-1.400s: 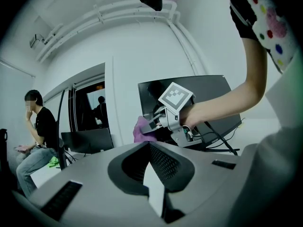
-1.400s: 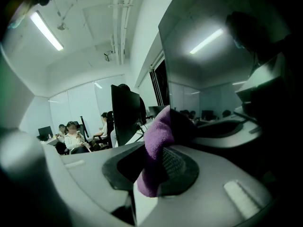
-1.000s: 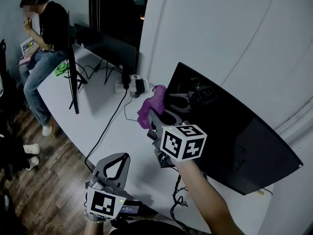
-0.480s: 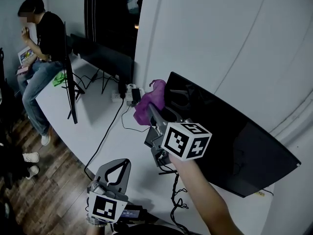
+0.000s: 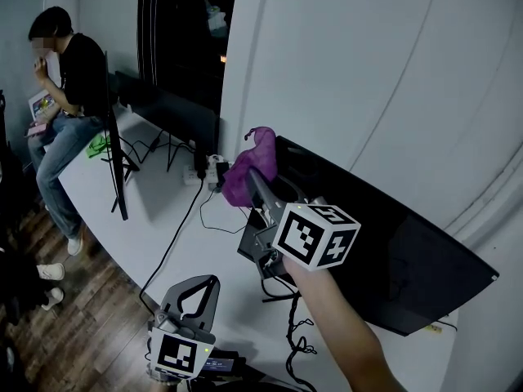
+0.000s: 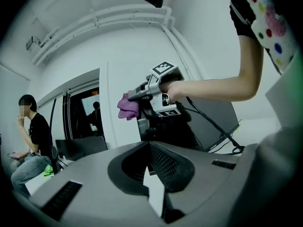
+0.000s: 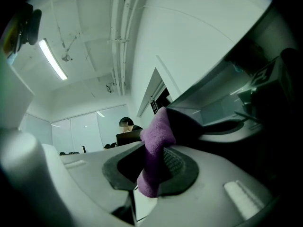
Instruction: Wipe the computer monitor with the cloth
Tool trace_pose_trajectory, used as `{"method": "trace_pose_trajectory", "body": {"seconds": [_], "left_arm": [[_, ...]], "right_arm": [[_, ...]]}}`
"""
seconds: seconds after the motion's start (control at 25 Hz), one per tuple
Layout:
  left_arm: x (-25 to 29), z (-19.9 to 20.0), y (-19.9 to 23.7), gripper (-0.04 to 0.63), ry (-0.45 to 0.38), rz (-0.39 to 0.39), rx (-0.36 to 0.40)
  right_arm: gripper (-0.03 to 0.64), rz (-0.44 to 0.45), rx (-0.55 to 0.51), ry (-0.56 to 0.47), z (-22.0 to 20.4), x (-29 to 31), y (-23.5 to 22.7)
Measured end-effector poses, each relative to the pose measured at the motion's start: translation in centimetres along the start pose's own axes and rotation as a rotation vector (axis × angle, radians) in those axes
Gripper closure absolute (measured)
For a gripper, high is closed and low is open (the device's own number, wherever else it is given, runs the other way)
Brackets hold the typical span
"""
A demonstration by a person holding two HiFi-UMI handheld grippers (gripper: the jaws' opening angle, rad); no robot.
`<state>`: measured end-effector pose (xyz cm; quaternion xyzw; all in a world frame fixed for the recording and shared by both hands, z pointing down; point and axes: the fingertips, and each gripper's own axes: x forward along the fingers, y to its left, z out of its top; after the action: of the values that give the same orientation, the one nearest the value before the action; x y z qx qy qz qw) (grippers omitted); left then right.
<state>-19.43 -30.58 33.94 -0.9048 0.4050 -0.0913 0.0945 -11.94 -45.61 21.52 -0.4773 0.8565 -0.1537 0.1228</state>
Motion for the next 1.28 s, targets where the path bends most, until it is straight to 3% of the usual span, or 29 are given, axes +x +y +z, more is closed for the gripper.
{"method": "trace_pose_trajectory", "body": {"seconds": [0.28,0.48,0.88,1.08,1.28], "left_arm": [[0.1,0.3,-0.6,0.591,-0.007,-0.012,-0.005],[-0.1,0.4,-0.7,0.591,-0.015,-0.022,0.001],[-0.5,0.8,-1.5,0.591,-0.033,-0.039,0.005],[-0.4,1.3,-1.7,0.591,-0.047,-0.045,-0.001],[-0.5,1.8,-1.9,0.591,-0.054,-0.047,0.005]], "right_arm": [[0.549,0.010,-0.023,-0.041,2.7,-0.4,0.6],[0.549,0.007,-0.140,-0.051,5.1,-0.4,1.5],[0.549,-0.045,-0.544,-0.052,12.0,-2.1,2.6],[0.549,-0.083,-0.811,-0.015,14.7,-2.3,3.3],[0.549,-0.103,-1.127,0.092,15.5,-1.8,3.3]]}}
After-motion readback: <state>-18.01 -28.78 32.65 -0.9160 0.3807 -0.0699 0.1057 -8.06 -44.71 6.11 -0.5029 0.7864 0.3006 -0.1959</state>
